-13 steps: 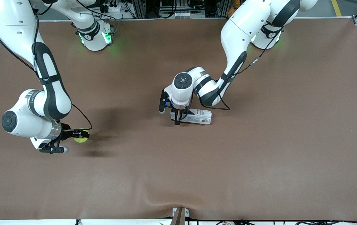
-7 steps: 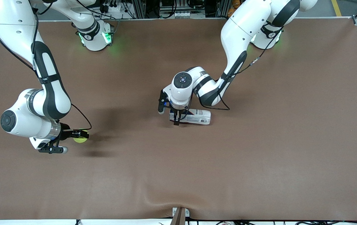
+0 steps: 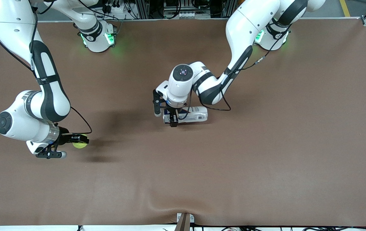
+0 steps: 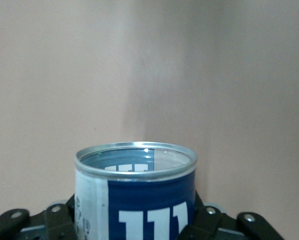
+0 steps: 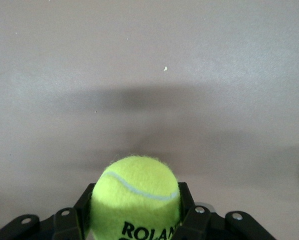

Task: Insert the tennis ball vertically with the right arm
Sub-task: 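Lift the upright can with the left gripper toward the table middle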

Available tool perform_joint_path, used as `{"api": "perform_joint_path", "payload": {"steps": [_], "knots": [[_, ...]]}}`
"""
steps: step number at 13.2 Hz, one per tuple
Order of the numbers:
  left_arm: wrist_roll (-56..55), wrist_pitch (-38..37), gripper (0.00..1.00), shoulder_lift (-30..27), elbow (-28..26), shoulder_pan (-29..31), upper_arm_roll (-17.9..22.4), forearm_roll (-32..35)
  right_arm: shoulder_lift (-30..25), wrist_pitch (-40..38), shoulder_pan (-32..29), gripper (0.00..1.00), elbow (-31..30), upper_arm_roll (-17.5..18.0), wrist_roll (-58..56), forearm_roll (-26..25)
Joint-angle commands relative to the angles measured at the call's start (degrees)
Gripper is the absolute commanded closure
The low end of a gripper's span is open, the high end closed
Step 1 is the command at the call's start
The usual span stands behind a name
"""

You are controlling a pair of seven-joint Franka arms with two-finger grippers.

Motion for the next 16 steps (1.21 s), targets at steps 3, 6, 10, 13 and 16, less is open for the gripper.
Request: {"api": "perform_joint_path", "payload": {"steps": [3,6,10,13,16], "knots": [[-9.03,5.24,0.25,-1.09,2.76,-0.84,0.33,0.39,-2.17,-0.28,-0.34,0.64,0.27,0.47,-1.80,1.06],[-15.63,11.05,0.25,-1.79,3.03,-3.20,2.25,1.01,-2.43,-0.19,-0.25,0.64,0.62,0.47,-1.80,0.71],[-28.08,17.13,0.25,-1.88,4.08,-15.39,15.58,1.54,-2.70,-0.19,-0.34,0.64,1.41,0.47,-1.88,0.63],[-38.11,17.13,0.25,-1.53,4.26,-23.93,24.22,1.62,-2.70,-0.19,-0.34,0.64,1.50,0.47,-1.88,0.63],[-47.69,17.13,0.24,-1.09,4.08,-31.14,31.06,1.71,-2.70,-0.19,-0.34,0.64,1.94,0.47,-1.88,0.63]]}}
